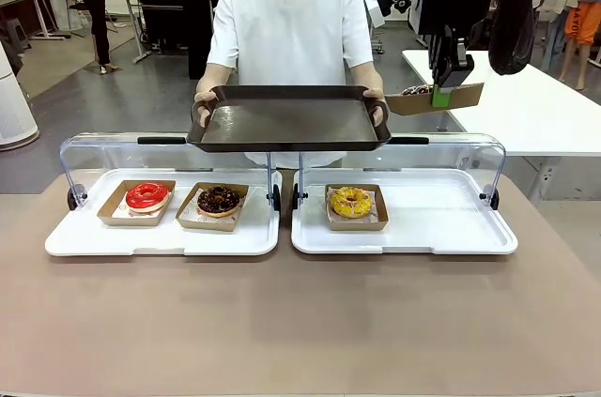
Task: Provide the desired donut to the person.
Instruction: Place the picked Paper togo box onto the Handle tray extended by the person.
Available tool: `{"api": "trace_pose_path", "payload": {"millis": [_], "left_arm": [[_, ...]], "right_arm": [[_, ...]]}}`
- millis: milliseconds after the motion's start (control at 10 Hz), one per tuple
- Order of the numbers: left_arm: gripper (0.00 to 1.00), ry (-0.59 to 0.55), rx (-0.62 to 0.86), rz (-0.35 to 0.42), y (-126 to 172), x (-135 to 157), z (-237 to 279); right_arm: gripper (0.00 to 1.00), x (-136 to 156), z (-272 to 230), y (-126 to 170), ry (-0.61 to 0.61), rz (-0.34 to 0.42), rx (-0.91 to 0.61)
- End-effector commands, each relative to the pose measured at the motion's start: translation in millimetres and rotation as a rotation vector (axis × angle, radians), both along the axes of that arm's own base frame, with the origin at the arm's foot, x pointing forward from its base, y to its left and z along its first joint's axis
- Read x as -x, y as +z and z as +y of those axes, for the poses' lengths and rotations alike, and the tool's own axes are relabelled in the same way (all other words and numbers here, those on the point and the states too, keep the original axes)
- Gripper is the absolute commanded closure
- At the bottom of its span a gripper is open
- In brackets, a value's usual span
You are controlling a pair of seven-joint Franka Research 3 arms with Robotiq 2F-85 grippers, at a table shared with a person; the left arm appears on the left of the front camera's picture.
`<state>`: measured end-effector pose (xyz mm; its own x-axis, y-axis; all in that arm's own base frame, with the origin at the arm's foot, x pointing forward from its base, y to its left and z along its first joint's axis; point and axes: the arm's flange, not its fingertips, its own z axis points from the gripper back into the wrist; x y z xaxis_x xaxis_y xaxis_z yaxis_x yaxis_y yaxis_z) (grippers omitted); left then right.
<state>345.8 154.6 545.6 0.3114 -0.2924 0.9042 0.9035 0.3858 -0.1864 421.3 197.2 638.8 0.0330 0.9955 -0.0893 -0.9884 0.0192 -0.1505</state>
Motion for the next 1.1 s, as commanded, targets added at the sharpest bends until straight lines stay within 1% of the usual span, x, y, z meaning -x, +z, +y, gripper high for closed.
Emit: {"api": "trace_pose_path", "payload": {"millis": [0,300,400,500,600,700,900,1000], "left_arm": [[0.00,-0.001,0.005,-0.004,1,1,1],[0.00,-0.001,0.005,-0.004,1,1,1],[0.00,-0.001,0.005,-0.004,1,1,1],[0.00,-0.001,0.005,-0.004,1,1,1],[0.00,-0.001,0.005,-0.004,1,1,1],[0.00,-0.001,0.005,-0.004,1,1,1],[0.00,-0.001,0.005,-0.004,1,1,1],[0.00,-0.001,0.005,-0.004,1,1,1]], "right_arm": [[1.00,3,-1,0,0.000,-0.001,0.002],[1.00,3,-1,0,0.000,-0.001,0.002],[0.98,0,0,0,0.000,0.000,0.000],[0.98,-10,12,5,-0.010,0.011,-0.037],[0.98,-17,24,8,0.017,0.022,-0.038],[0.98,-27,37,10,0.030,0.017,-0.037],[0.98,-52,55,3,0.044,-0.001,-0.045],[0.98,-62,63,-2,0.034,0.006,-0.061]]}}
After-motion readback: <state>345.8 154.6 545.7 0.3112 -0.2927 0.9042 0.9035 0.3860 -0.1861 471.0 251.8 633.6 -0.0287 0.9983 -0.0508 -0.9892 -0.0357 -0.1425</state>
